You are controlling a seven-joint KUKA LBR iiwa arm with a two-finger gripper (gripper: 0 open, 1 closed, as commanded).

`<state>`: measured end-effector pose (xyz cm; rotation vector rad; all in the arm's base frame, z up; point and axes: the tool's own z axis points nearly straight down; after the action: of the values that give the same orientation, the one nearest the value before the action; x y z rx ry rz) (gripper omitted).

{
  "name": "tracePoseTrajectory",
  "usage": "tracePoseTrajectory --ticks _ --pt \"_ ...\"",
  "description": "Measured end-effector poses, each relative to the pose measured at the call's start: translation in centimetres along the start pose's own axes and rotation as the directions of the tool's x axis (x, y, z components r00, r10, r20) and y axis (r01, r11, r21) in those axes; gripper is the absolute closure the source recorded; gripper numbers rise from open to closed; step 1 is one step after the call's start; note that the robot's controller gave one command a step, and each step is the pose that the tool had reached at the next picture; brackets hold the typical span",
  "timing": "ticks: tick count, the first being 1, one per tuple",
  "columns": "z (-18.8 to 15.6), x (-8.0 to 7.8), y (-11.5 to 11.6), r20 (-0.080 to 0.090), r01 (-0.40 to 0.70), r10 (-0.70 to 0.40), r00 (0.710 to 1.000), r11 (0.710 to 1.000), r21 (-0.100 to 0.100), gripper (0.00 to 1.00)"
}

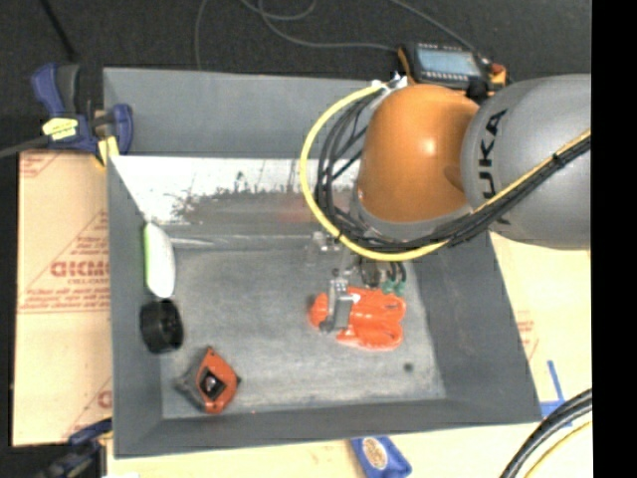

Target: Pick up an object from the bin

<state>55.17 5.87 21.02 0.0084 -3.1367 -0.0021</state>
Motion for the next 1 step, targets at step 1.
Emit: tracePoseTrajectory --ticks 1 --pt "-0.43 -0.05 -0.01 0.006 -0.001 0.001 1.0 1.0 -0.001 0.0"
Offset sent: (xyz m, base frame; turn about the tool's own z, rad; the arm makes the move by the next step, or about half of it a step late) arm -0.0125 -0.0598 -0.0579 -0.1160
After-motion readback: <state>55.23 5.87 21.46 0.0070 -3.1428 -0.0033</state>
